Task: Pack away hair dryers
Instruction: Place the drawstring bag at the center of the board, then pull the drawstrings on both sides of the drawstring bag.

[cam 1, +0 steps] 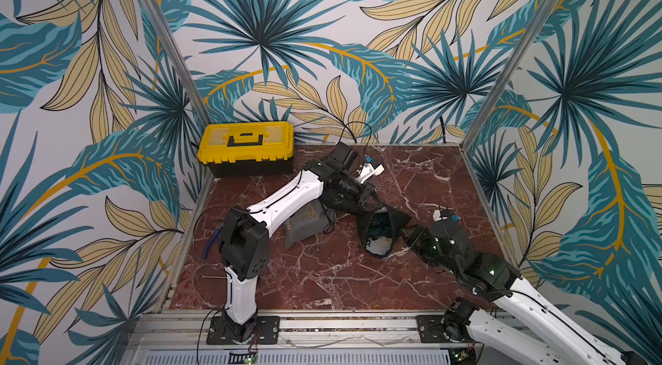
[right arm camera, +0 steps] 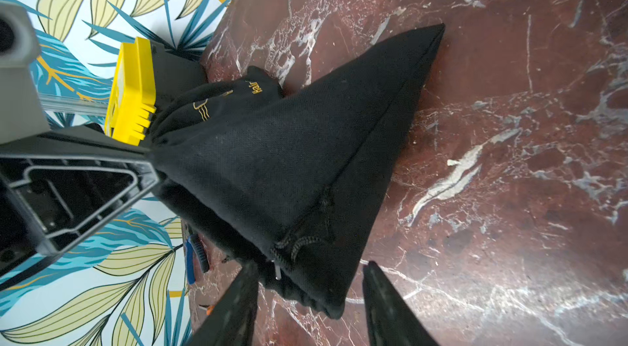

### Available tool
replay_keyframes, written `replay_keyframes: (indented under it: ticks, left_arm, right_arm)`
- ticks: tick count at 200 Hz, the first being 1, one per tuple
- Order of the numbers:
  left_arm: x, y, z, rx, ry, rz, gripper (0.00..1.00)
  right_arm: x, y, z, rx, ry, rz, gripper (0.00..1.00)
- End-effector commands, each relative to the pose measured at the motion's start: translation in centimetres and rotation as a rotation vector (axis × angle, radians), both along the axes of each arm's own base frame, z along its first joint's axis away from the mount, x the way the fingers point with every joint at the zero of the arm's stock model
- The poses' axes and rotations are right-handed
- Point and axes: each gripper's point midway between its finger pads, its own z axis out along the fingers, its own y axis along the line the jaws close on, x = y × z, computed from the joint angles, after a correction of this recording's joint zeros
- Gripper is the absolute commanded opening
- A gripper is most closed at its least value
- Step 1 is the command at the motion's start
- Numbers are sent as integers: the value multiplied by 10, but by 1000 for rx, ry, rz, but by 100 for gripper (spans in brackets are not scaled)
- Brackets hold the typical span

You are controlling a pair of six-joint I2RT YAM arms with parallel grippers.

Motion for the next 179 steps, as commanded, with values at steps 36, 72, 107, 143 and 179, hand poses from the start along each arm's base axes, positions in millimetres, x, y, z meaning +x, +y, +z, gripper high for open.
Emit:
replay_keyframes:
  ticks: [36, 72, 107, 143, 179]
  left_arm:
    - [-6, 1, 25, -57, -58, -22, 0]
    - [-7, 1, 26, -59, -56, -23, 0]
    - [-7, 1, 27, -62, -58, -24, 0]
    - [-7, 1, 28, -64, -60, -26, 0]
    - [-7, 1, 28, -64, -58, -26, 0]
  right_arm:
    - [10, -4, -14, 63, 7, -99, 50]
    - [11, -4, -27, 166, -10, -136, 48]
    - [18, 1, -28, 249, -38, -146, 48]
    - [27, 7, -25, 275, -44, -141, 48]
    - [35, 14, -18, 323, -68, -134, 47]
